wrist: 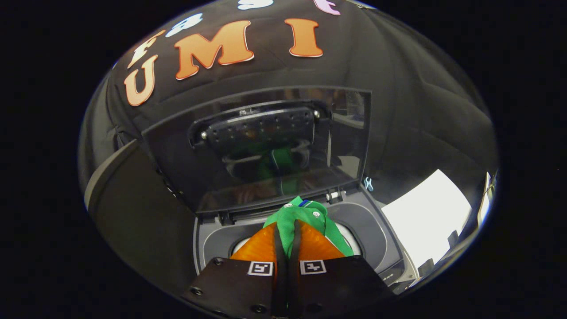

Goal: Put the clothes into the washing machine and then close the washing machine lid.

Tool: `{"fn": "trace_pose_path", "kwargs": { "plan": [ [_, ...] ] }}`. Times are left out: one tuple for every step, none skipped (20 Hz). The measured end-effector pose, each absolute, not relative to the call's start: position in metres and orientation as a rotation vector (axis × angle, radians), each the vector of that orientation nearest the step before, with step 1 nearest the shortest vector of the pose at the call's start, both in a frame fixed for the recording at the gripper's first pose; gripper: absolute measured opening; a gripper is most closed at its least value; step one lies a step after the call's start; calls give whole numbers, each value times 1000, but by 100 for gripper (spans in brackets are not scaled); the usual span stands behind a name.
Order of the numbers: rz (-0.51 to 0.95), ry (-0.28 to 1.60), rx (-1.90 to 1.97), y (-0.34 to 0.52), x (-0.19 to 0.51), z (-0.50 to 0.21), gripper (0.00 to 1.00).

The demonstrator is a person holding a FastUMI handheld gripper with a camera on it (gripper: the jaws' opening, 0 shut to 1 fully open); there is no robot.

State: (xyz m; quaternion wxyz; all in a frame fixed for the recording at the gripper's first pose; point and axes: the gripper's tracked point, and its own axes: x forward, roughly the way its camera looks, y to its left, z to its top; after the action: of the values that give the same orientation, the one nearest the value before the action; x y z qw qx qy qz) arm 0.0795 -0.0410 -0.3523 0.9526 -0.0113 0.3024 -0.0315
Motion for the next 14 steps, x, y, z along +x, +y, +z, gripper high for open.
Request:
{"fn": "trace_pose_path", "kwargs": {
  "plan": [
    [-68, 627, -18, -42, 82, -361, 9],
    [-73, 640, -20, -44, 83, -370, 9],
    [-81, 655, -21, -47, 84, -378, 9],
    [-89, 674, -18, -50, 84, -385, 9],
    [-98, 695, -12, -52, 86, -393, 9],
    [-108, 723, -7, -55, 87, -405, 9],
    [-117, 755, -6, -57, 86, -413, 9],
    [-122, 787, -6, -60, 83, -422, 9],
    [-125, 815, -7, -62, 82, -428, 9],
    [-128, 838, -8, -63, 80, -436, 9],
    [-133, 859, -9, -64, 78, -441, 9],
    [-135, 884, -13, -64, 75, -447, 12],
    [-135, 903, -20, -63, 72, -451, 12],
    [-137, 922, -28, -65, 69, -456, 13]
  ]
}}
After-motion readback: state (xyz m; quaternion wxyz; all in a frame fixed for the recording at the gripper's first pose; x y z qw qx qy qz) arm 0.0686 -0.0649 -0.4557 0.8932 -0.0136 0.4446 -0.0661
